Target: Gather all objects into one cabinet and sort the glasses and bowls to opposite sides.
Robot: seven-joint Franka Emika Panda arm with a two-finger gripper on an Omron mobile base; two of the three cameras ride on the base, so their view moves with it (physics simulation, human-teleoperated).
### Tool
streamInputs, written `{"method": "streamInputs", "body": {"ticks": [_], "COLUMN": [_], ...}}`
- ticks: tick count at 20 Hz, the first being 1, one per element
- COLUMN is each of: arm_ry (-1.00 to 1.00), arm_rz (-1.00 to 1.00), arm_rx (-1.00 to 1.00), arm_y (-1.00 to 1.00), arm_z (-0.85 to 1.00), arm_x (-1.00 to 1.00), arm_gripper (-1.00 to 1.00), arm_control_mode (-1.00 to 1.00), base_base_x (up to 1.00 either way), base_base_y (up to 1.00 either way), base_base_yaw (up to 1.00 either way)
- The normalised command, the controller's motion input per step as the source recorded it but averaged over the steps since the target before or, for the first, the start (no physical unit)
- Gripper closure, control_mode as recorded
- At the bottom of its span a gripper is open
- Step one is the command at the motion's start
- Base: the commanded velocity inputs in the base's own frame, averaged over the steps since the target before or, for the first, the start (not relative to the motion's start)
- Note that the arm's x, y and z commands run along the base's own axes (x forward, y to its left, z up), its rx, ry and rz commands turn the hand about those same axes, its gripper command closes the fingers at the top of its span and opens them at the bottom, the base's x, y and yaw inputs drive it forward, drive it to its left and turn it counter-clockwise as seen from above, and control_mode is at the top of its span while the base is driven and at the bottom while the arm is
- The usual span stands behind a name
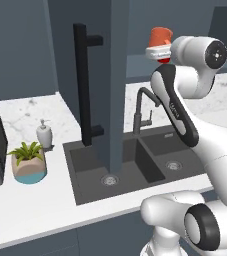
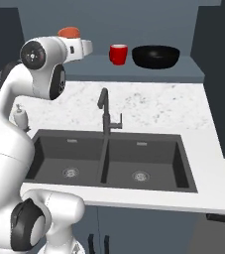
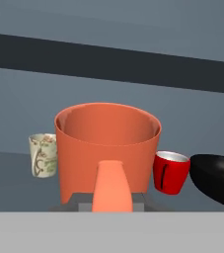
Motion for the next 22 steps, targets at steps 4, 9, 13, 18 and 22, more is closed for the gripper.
{"method": "streamInputs", "body": {"ticks": [4, 9, 13, 18, 22], "arm_ry": [0.0, 0.04, 0.18, 0.22, 0.08], "arm_rz": [0.0, 0.0, 0.0, 0.0, 0.0], "arm_rx": [0.0, 0.0, 0.0, 0.0, 0.0], "arm_y": [0.0, 0.0, 0.0, 0.0, 0.0], "arm_z": [0.0, 0.0, 0.0, 0.0, 0.0], "arm_x": [0.0, 0.0, -0.02, -0.01, 0.0], "arm_gripper": [1.0, 1.0, 1.0, 1.0, 1.0], "arm_control_mode": [1.0, -1.0, -1.0, -1.0, -1.0], "base_base_x": [0.0, 0.0, 0.0, 0.0, 0.0], "base_base_y": [0.0, 0.0, 0.0, 0.0, 0.0], "base_base_yaw": [0.02, 0.01, 0.0, 0.0, 0.0]}}
